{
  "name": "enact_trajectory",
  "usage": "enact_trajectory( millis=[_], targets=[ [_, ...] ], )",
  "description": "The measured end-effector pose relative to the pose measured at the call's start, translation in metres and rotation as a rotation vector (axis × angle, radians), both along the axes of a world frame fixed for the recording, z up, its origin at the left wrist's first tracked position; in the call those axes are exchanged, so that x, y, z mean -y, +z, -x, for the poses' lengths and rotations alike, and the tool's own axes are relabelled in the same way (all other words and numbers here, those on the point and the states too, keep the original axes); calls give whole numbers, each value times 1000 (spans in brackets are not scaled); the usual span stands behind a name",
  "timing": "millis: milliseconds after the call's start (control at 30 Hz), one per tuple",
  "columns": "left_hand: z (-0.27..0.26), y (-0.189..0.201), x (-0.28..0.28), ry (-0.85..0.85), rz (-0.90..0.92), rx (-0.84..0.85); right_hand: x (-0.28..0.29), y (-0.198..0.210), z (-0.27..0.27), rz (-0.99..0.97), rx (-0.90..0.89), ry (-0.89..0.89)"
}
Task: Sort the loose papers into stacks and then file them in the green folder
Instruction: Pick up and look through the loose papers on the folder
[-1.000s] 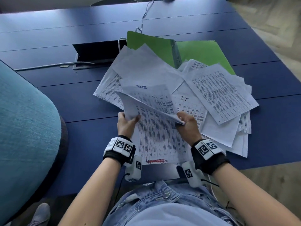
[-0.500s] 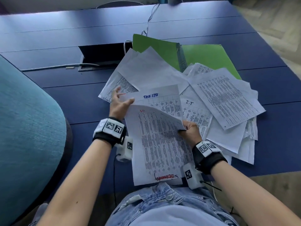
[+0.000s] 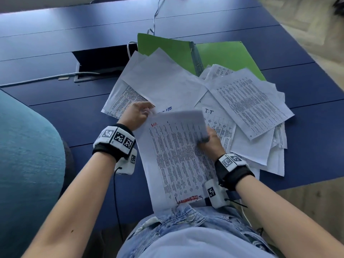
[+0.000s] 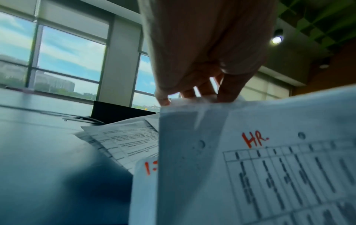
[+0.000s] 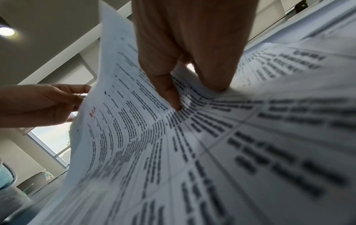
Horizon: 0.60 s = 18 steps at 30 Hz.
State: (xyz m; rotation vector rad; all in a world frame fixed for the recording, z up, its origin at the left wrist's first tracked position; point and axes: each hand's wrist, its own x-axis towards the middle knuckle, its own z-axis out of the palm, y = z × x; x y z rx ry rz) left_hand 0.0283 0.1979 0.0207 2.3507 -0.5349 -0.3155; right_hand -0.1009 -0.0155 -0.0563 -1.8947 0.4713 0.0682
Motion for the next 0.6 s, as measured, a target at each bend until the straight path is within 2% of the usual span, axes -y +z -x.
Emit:
enact_trajectory(
  millis=[67,133,167,267,333,400,433,500,567,600],
  targets=[
    [3,5,-4,-14,68,-62,0,4,0,-209,6,-15],
    [8,11,-6,-110,94,-128,2,5,-1,-408,32,-4],
    [10,13,-6,-161,81,-187,4,7,-1,-458,21,-1],
    [14,18,-7,-247,46,-387,9,12,-2,-440,-54,33],
    [15,18,-9,-200,166,-479,7,11,-2,-405,-60,40],
    [12,15,-11,-49,360,-497,7,-1,-2,-387,-31,21],
    [10,13,-12,45,361,-466,7,-6,-1,-385,-8,27],
    [5,8,-14,136,202,-409,7,-10,0,-364,21,36],
    [1,-1,-18,106,29,-342,4,-1,3,-394,-3,23],
    [1,-5,-19,92,6,-343,4,3,3,-390,-11,20]
  ],
)
